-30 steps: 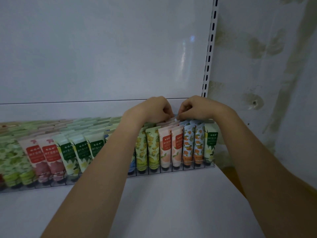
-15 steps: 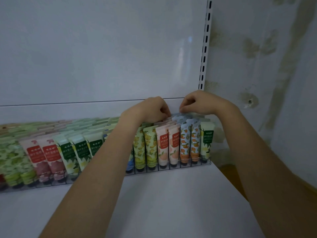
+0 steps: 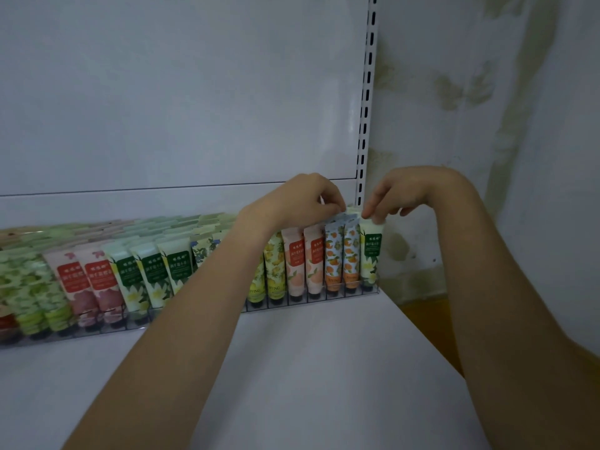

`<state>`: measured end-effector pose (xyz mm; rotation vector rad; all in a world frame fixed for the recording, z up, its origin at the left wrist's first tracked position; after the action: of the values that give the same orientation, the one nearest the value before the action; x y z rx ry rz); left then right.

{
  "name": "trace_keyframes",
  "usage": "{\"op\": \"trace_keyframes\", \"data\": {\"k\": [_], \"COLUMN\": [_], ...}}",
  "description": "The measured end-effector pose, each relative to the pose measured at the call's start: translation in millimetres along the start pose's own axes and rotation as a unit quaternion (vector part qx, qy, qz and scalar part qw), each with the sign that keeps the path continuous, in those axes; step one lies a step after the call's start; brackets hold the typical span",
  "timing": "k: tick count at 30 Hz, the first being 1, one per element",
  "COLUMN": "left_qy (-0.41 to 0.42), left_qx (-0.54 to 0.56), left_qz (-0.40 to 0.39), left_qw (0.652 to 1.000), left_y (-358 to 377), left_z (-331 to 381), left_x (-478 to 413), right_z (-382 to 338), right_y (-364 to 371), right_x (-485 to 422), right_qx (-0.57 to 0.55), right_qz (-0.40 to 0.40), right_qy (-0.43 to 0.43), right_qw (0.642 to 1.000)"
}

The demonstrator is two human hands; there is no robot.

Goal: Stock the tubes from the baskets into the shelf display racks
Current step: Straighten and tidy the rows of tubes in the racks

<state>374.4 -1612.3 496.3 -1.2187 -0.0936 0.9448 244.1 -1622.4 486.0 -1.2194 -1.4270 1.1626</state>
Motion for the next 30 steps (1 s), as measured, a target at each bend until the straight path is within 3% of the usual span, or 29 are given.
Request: {"op": "trace_keyframes", "data": {"k": [16,23,30], "left_qy": [0.008,-0.027,-0.015], "left_qx": [-0.014,-0.011,0.007], "left_qz": [-0.023,0.042,0.002], "left_qw": [1.000,0.999,1.000], "left_y": [15,-5,13], "left_z": [7,-11,-9], "left_x": [1,-4,-13], "right_z": [-6,-1,3], "right_y": [3,-24,2], "right_x": [-2,-6,-17], "right_qx": [0.001,-0.056,-0.033], "right_qz": [-0.010,0.139,0.053], "right_qy": [-0.009,-0.017,0.032], "right_qw": [1.000,0.989,0.998]}}
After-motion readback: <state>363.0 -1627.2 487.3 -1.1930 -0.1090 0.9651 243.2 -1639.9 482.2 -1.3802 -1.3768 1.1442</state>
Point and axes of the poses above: each hand's wrist, its own x-axis away from the middle knuckle, its own y-axis out of the palm, z = x × y, the point moved 8 cm from there along -x, towards the middle knuckle, and after that the axes turned 14 degrees about x, right-handed, at the moved point
